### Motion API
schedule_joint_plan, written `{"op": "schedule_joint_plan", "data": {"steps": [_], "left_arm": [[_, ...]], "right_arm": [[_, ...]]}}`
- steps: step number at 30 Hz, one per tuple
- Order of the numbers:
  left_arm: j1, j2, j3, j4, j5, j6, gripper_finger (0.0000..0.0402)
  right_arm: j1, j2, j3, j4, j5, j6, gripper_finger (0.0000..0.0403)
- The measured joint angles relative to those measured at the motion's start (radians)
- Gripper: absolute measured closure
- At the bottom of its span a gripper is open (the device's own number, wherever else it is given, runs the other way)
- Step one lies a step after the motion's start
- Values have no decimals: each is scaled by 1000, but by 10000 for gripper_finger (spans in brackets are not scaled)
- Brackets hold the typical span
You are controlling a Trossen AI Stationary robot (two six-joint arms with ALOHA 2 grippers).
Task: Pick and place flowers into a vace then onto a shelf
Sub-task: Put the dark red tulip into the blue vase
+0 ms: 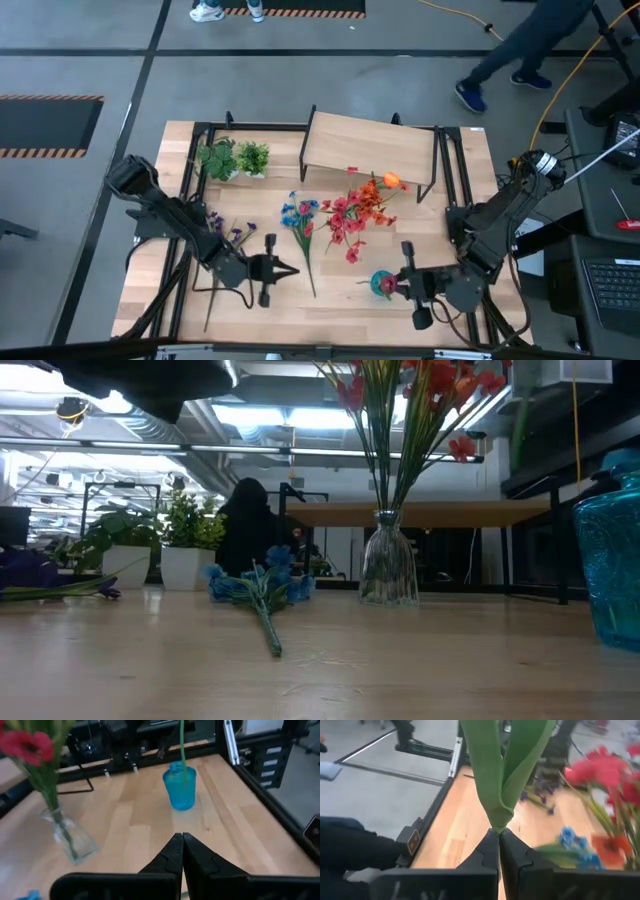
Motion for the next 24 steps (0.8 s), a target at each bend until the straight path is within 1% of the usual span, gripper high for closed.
{"op": "schedule_joint_plan", "data": {"steps": [3, 5, 9, 15, 21, 24], "left_arm": [[7, -15, -14, 20, -2, 39, 400], [14, -19, -17, 22, 1, 51, 401], [28, -19, -16, 29, 9, 54, 399], [38, -19, -16, 42, 6, 58, 401], [38, -18, -16, 42, -1, 47, 396], [38, -18, -16, 42, -2, 24, 398]], "right_arm": [[39, -24, -2, -60, 74, 90, 403], [65, -42, -2, -79, 110, 122, 403], [110, -91, -2, -112, 126, 173, 403], [168, -131, -2, -154, 169, 189, 403], [214, -146, -2, -303, 243, 330, 403], [223, -145, -2, -346, 247, 383, 403]]}}
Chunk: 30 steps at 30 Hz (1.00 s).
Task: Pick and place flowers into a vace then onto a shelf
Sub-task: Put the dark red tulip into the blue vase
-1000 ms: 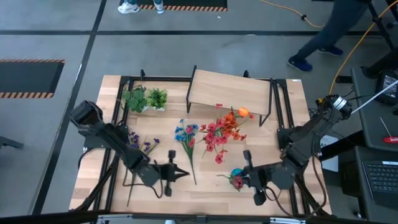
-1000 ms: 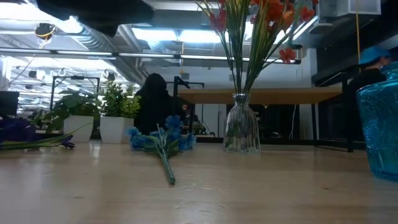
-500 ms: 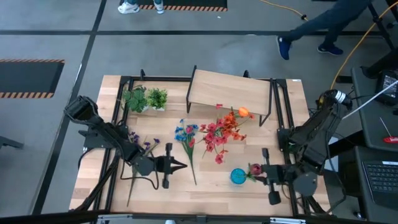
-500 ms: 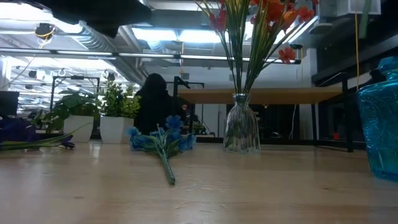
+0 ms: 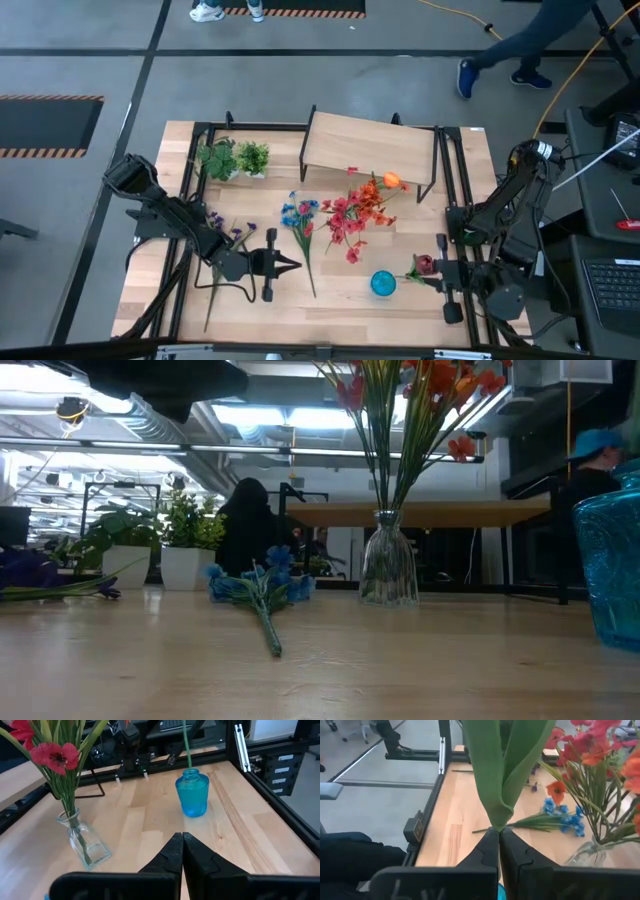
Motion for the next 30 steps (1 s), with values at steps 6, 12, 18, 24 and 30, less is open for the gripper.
{"op": "schedule_joint_plan", "data": {"steps": [6, 12, 18, 24, 30], "left_arm": [[0, 0, 0, 0, 0, -8, 400], [0, 0, 0, 0, 0, -8, 394], [0, 1, 0, 0, 0, -8, 399], [0, 1, 0, 0, 0, -8, 397], [0, 1, 0, 0, 1, -8, 394]], "right_arm": [[0, 0, 0, -9, 1, 9, 403], [0, 16, 0, -10, -1, 28, 403], [0, 47, 0, -10, -4, 29, 403], [0, 102, 0, -16, -4, 64, 403], [-6, 172, 0, -16, -3, 81, 397]]}}
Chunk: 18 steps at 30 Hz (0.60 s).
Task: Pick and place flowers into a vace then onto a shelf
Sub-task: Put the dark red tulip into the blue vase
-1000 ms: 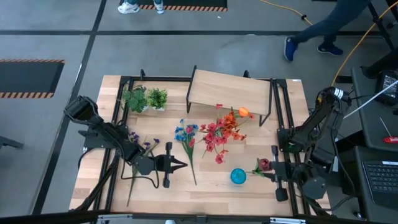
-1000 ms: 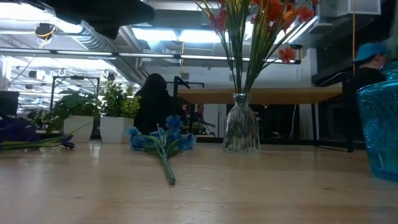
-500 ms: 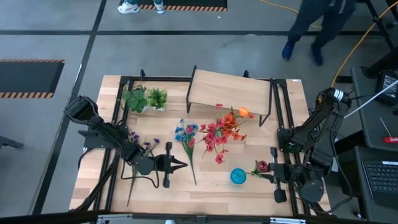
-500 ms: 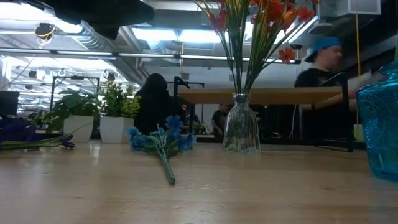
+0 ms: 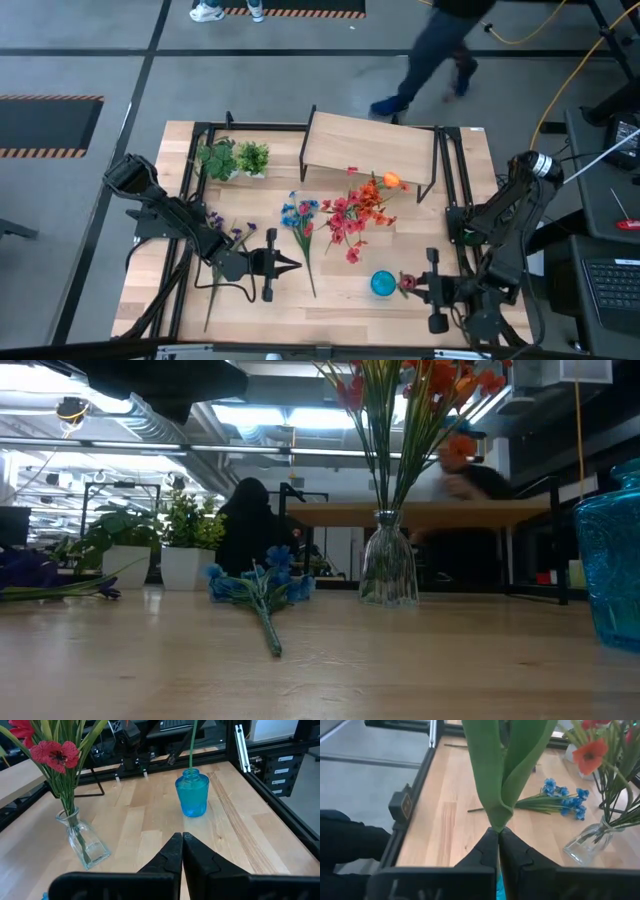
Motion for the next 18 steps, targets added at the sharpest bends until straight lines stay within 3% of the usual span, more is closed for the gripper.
{"op": "schedule_joint_plan", "data": {"steps": [11, 18], "left_arm": [[0, 0, 0, 0, 0, 0, 399], [0, 0, 0, 0, 0, -3, 397]], "right_arm": [[-38, 33, 0, -1, 1, 48, 371], [-37, 33, 0, -1, 0, 49, 313]]}}
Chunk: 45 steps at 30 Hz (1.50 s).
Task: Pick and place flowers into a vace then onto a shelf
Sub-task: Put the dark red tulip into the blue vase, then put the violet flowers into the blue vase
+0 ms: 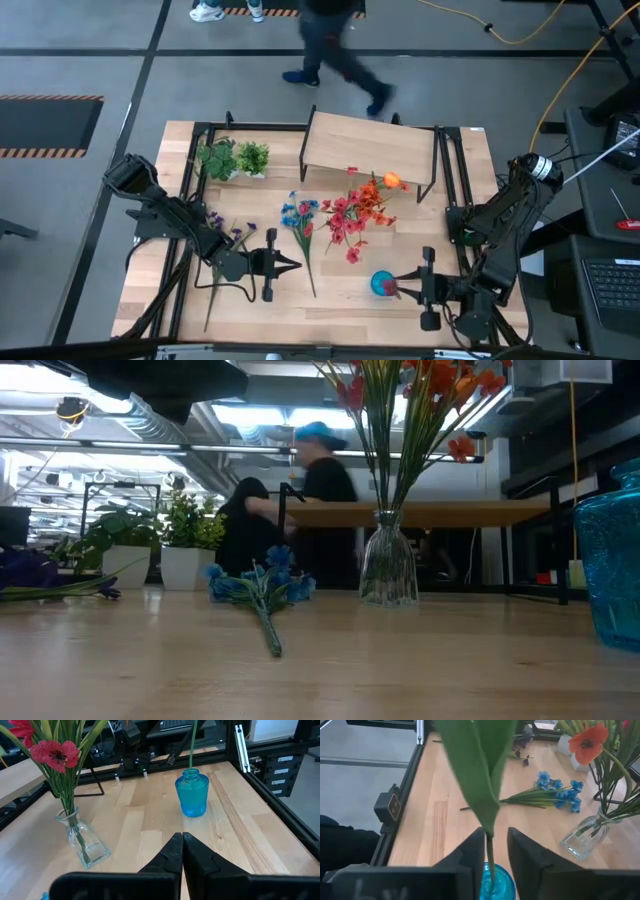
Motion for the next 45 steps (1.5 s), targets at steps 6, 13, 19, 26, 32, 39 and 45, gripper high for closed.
{"op": "schedule_joint_plan", "data": {"steps": [6, 13, 19, 26, 32, 39, 45], "left_arm": [[0, 0, 0, 0, 0, 0, 400], [0, 0, 0, 0, 0, 0, 394], [0, 0, 0, 0, 0, 1, 398], [-2, 0, 0, 0, 15, -45, 396], [-2, 0, 0, 0, 122, -67, 399], [-2, 0, 0, -1, 107, -108, 399], [-3, 0, 15, -37, -3, -150, 399]], "right_arm": [[0, 1, 0, -15, 0, -1, 260], [1, -7, 0, -45, -30, -1, 238], [22, -8, 0, -63, -29, -27, 238], [46, -24, 0, -63, -9, -57, 267], [52, -58, 1, -33, -5, -60, 308], [48, -7, -87, 189, 58, -181, 367], [51, -7, -210, 388, 96, -216, 392]]}}
